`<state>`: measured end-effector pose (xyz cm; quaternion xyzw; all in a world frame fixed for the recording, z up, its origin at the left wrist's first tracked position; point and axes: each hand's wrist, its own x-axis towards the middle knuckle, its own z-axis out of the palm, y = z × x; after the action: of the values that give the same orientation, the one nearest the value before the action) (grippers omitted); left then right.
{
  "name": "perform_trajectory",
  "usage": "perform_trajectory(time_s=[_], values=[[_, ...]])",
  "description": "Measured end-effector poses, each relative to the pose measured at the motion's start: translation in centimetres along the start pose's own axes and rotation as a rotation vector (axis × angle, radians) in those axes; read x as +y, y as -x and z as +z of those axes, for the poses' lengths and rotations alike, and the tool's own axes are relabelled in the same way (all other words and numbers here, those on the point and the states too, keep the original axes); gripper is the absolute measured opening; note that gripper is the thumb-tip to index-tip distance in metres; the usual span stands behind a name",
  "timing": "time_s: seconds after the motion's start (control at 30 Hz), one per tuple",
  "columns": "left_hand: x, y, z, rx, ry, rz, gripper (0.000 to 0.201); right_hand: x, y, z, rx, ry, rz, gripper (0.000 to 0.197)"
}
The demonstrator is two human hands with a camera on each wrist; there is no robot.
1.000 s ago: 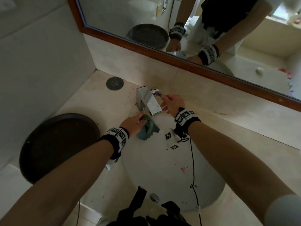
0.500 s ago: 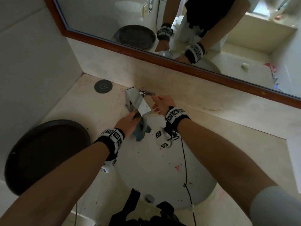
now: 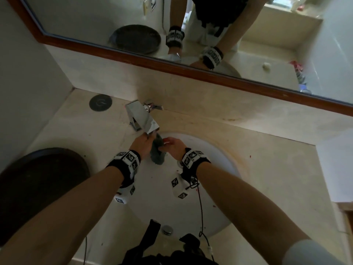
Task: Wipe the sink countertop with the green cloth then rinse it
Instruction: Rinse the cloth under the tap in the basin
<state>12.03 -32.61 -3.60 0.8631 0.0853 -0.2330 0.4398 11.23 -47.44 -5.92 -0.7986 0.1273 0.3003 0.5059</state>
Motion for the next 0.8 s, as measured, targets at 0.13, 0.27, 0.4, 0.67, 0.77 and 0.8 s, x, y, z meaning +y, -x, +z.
perform_trajectory(time_s=[0.13, 0.27, 0.4, 0.67, 0.77, 0.8], values=[[-0.3, -0.5, 0.7, -0.004, 0.010, 0.004, 0.057, 0.9, -0.1, 0.4, 0.016, 0.017, 0.033, 0.049], [-0.2, -0.8, 0.9, 0.012, 0.031, 0.001, 0.051, 1.2, -0.3, 0.3, 0.131, -0.005, -0.005, 0.015], [-0.4, -0.7, 0.4, 0.006, 0.077, 0.022, 0.043, 1.4, -0.8, 0.5, 0.223, -0.088, -0.040, 0.012], [-0.2, 0.0, -0.9, 0.013, 0.062, 0.069, 0.050, 0.5, -2.0, 0.1, 0.339, -0.318, -0.074, 0.011], [-0.5, 0.1, -1.0, -0.021, -0.061, 0.041, 0.049, -0.2, -2.2, -0.5, 0.345, -0.436, -0.047, 0.011], [-0.6, 0.1, -1.1, -0.024, -0.087, 0.034, 0.051, -0.5, -2.3, -0.8, 0.353, -0.452, -0.029, 0.012]])
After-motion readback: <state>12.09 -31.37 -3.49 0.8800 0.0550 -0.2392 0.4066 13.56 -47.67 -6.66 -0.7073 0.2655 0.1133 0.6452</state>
